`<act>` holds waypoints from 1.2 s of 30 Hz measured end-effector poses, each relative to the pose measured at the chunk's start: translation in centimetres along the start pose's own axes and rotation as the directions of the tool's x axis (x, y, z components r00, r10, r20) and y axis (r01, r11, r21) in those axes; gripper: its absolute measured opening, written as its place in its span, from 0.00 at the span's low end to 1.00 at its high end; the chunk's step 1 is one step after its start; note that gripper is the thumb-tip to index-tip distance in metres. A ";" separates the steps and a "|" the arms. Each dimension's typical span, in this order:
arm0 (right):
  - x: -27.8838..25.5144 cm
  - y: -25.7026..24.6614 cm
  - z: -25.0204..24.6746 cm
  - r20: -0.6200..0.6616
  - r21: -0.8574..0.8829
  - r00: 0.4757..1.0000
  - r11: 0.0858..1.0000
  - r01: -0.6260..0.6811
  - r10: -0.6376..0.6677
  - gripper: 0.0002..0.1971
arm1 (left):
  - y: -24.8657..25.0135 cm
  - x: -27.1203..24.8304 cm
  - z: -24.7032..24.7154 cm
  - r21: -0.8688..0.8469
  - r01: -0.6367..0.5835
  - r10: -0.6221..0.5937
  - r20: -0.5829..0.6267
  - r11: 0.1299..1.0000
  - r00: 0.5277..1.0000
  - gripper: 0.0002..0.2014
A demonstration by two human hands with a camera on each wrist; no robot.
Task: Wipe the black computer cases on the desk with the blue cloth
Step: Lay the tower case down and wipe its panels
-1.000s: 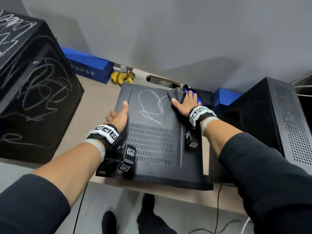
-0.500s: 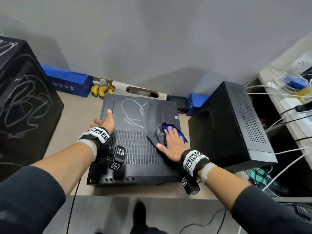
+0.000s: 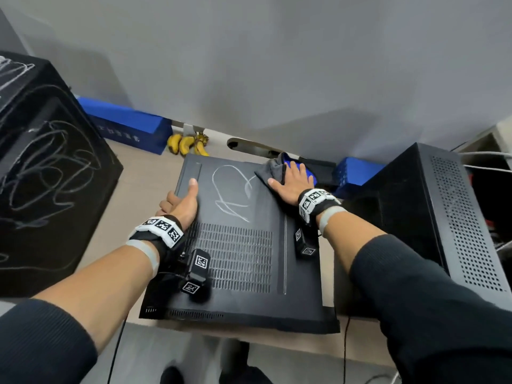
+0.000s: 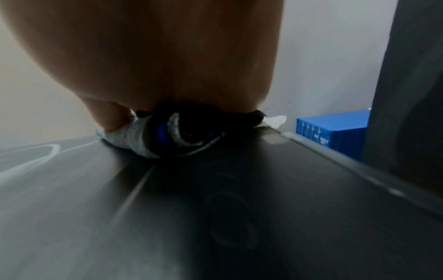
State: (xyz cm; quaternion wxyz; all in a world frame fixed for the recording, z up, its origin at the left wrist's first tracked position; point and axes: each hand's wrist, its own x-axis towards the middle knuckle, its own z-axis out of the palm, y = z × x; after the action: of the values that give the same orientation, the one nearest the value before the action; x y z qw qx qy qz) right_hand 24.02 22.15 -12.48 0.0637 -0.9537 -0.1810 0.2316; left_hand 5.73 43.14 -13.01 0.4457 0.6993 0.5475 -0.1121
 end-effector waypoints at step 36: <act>-12.2 2.3 0.6 -0.167 0.320 0.982 0.947 -0.027 0.084 0.41 | -0.4 1.5 -1.8 -0.033 -0.025 0.030 0.155 0.999 0.987 0.51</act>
State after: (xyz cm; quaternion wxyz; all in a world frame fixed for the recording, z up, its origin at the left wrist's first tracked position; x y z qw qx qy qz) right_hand 14.35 15.51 -8.34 0.2252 -0.9527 -0.1081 0.1730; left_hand 5.34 45.42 -13.13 0.4995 0.6888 0.5030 -0.1518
